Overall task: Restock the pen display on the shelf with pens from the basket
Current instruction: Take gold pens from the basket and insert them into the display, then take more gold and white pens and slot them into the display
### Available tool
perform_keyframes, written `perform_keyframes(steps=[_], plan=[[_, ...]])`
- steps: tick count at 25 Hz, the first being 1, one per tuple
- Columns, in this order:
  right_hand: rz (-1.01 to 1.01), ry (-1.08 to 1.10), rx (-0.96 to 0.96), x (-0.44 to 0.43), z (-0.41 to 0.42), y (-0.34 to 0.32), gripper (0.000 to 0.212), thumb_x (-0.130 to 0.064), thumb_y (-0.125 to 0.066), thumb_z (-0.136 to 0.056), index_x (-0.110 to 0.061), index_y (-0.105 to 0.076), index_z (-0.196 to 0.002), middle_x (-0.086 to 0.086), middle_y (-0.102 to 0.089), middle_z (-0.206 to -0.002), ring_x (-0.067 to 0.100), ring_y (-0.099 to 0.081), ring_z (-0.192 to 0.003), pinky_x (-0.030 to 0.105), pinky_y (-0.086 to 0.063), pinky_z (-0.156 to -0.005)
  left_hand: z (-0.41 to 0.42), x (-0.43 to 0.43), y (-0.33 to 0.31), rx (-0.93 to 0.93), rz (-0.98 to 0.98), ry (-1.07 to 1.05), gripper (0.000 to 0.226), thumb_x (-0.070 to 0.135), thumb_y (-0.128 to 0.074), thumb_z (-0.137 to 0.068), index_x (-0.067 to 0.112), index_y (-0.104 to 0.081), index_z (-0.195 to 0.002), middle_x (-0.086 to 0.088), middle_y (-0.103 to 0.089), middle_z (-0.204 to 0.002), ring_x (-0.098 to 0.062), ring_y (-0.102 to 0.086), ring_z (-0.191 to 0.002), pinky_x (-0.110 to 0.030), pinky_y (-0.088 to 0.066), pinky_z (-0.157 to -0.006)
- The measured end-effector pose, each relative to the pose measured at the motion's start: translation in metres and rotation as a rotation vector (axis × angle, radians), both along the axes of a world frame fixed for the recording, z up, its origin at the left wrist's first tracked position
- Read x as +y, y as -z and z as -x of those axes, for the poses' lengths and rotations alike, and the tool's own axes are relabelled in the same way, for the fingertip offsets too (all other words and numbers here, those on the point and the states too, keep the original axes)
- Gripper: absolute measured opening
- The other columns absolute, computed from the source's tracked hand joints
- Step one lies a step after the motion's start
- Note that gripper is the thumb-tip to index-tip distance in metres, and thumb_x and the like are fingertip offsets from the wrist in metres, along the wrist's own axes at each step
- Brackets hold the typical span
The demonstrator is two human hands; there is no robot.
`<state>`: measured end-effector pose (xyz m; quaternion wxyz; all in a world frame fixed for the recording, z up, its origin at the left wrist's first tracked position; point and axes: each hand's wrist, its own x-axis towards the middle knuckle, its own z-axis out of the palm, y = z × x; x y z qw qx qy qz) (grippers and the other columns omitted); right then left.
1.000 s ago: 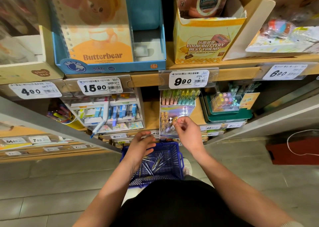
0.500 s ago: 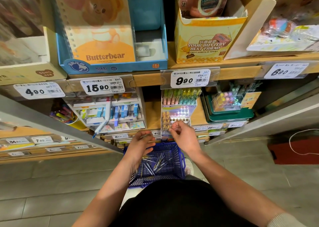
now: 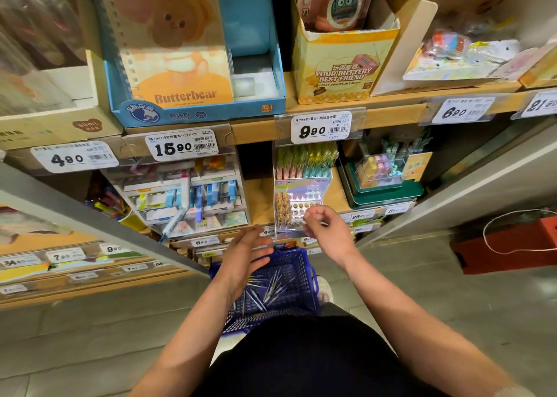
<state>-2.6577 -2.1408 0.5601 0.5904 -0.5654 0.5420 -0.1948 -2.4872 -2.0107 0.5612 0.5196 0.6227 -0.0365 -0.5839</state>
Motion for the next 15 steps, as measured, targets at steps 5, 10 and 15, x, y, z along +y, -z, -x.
perform_keyframes(steps=[5, 10, 15], plan=[[-0.212, 0.020, -0.265, 0.041, 0.006, -0.021, 0.017, -0.019, -0.066, -0.098, -0.016, -0.065, -0.114, 0.009, -0.076, -0.105, 0.019, -0.075, -0.092, 0.026, -0.060, -0.080, 0.007, 0.026, -0.007, 0.085, 0.167, 0.074, 0.053, 0.055, -0.056, -0.096, 0.015, -0.057, -0.131, -0.010, -0.074, -0.107, -0.025, -0.071, -0.096, -0.033, -0.056, -0.080], [-0.286, 0.018, -0.270, 0.093, 0.016, -0.007, 0.016, -0.016, -0.064, -0.099, -0.019, -0.064, -0.114, 0.002, -0.077, -0.097, 0.013, -0.074, -0.085, 0.021, -0.057, -0.074, 0.016, 0.064, 0.007, 0.056, 0.077, 0.093, 0.035, 0.038, -0.046, -0.106, 0.014, -0.061, -0.126, -0.009, -0.073, -0.102, -0.022, -0.071, -0.088, -0.031, -0.055, -0.078], [-0.345, 0.020, -0.186, 0.112, 0.037, 0.049, 0.021, -0.008, -0.060, -0.099, -0.004, -0.062, -0.120, 0.007, -0.076, -0.091, 0.013, -0.071, -0.073, 0.022, -0.058, -0.068, 0.026, 0.098, 0.043, 0.048, -0.084, -0.024, 0.018, 0.023, -0.050, -0.105, 0.014, -0.061, -0.114, -0.012, -0.070, -0.096, -0.025, -0.067, -0.080, -0.034, -0.049, -0.074]])
